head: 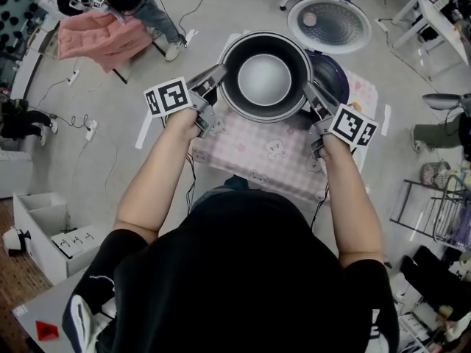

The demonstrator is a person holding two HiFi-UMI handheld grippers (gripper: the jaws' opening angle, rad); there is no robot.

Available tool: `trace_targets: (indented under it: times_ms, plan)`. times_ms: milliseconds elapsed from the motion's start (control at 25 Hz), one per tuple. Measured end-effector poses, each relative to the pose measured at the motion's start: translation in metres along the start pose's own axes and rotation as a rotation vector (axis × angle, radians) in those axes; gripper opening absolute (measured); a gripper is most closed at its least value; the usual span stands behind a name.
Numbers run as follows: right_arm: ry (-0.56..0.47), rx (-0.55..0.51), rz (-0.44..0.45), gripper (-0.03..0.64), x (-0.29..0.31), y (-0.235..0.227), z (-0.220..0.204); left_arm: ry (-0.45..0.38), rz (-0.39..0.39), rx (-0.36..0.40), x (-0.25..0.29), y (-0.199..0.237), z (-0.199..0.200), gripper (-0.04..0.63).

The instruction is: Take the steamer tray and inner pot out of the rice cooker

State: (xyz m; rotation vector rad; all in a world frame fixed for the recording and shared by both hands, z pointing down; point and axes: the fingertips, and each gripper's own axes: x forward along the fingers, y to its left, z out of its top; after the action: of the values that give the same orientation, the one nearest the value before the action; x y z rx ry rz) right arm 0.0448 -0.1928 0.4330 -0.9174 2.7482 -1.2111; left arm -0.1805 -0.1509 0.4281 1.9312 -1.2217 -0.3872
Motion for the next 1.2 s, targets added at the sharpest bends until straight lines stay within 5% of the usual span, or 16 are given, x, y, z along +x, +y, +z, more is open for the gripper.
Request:
trace_targets:
  times_ms: [600, 1200]
  plan:
    - [0.186, -0.012, 0.058, 0.054, 0.049, 0.036, -0.088, -0.05, 0.15, -0.089, -0.098, 0.066, -0.029, 0.044]
    - [0.344, 0.055, 0.005, 0.054, 0.057, -0.002, -0.189, 0.042, 0.262, -0.198, -0.129, 0.133, -0.11, 0.044]
